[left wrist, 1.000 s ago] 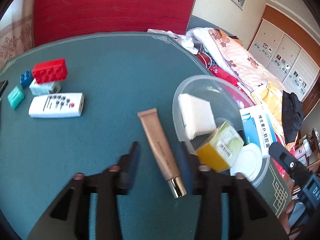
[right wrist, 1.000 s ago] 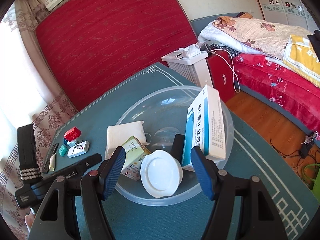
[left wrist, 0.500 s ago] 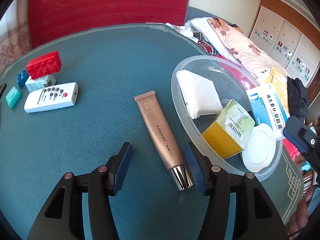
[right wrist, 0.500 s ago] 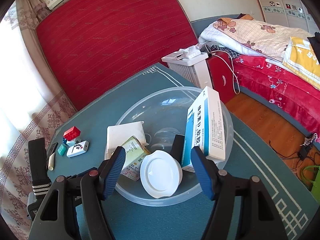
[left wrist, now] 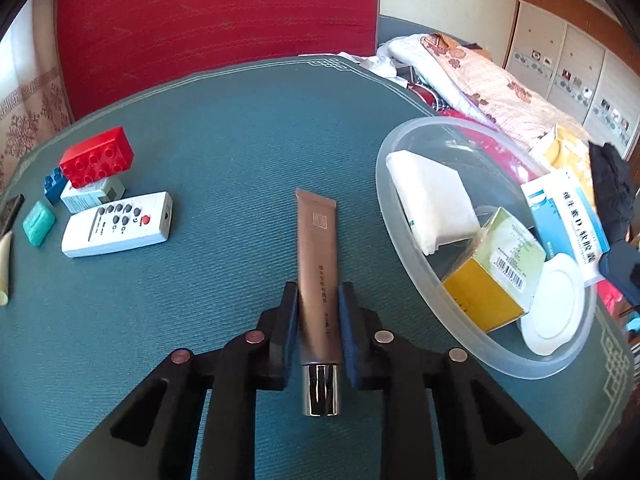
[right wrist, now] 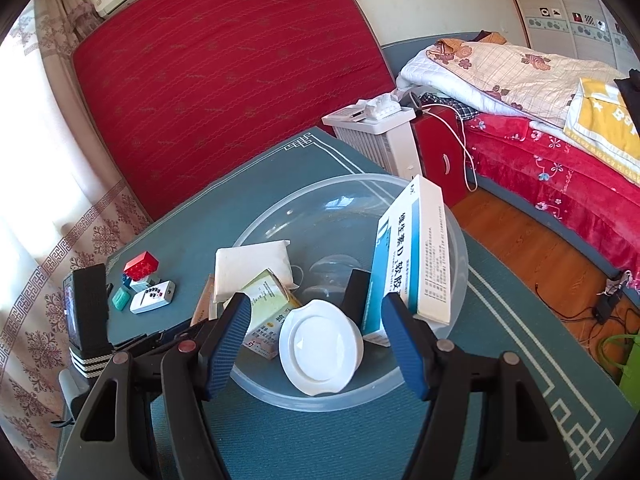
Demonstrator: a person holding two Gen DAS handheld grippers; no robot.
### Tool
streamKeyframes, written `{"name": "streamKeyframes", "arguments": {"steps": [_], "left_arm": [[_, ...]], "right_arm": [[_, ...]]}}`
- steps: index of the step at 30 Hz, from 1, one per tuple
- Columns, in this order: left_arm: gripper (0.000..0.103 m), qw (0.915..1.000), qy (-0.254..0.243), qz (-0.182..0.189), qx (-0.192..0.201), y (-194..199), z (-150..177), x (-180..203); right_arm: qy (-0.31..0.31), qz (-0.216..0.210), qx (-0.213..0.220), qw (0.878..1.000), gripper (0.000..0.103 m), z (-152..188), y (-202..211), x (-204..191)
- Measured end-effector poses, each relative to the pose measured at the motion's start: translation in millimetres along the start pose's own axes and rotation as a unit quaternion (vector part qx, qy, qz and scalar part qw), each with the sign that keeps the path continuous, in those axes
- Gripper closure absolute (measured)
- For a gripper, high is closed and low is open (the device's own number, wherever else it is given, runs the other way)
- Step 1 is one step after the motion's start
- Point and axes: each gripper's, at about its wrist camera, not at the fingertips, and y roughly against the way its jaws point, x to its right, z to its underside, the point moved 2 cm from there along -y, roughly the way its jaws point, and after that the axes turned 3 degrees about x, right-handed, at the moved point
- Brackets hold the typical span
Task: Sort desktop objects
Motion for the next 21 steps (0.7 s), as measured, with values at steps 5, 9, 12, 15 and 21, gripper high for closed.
{"name": "streamKeyframes", "arguments": {"steps": [5, 9, 12, 15, 21], "left_arm": [[0.082, 0.9993, 0.015, 0.005, 0.033, 22, -7, -11], [0.082, 0.9982, 0.009, 0.017, 0.057, 38, -22, -5], [0.082, 0.9973, 0.001, 0.035, 0.064, 41, -33, 5], [0.082, 0.9964, -0.002, 0.056, 0.064, 40, -41, 18], [0.082, 0.9945, -0.028, 0.076, 0.067, 30, -55, 40]], "right_arm": [[0.002, 0.0, 0.002, 1.0, 0.031, 0, 1, -1], [0.004, -0.002, 0.001, 1.0, 0.031, 0, 0, -3], [0.006, -0.002, 0.003, 1.0, 0.031, 0, 1, -4], [0.003, -0.001, 0.007, 1.0, 0.031, -2, 3, -1], [-0.004, 0.001, 0.007, 1.0, 0.031, -2, 3, 4]]}}
